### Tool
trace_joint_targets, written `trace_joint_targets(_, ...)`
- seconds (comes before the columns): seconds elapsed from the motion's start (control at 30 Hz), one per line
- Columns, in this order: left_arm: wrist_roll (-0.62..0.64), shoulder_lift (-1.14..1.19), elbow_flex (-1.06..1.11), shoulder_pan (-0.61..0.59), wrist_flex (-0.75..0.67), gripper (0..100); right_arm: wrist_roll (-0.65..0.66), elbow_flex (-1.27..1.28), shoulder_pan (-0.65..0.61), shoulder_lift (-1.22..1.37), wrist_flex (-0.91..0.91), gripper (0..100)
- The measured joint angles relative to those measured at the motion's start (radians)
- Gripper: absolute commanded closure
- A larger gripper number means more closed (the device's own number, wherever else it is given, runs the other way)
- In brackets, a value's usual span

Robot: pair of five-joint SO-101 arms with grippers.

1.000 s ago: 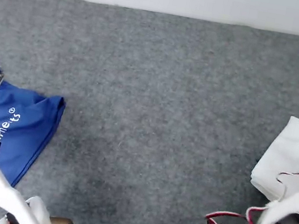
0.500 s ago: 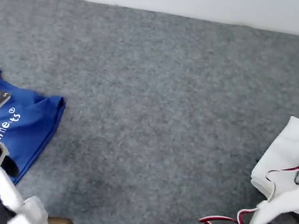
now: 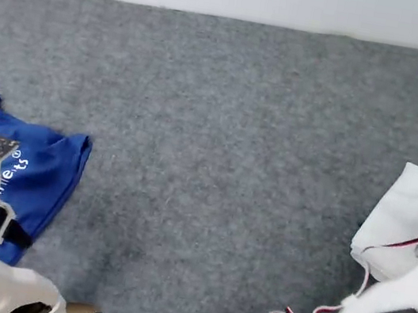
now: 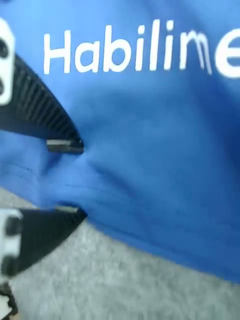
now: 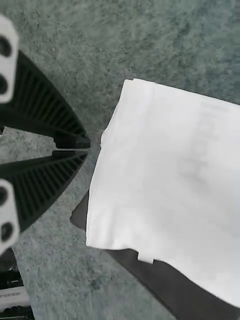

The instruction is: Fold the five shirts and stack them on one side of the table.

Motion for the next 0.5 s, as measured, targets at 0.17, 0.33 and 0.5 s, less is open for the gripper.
trace_joint_targets(0.17,0.005,-0.014,0.0,0.069,0.04,99,0.0,0.0,0.0,-0.055,0.032,98.8)
trace_joint_targets(0.33,0.078,-0.163,0.005,0.163,0.107,99,0.0,0.0,0.0,-0.06,0.034,98.8)
trace_joint_targets(0.5,0.241,-0.44,-0.02,0.354,0.209,99,0.0,0.0,0.0,-0.06,0.034,98.8)
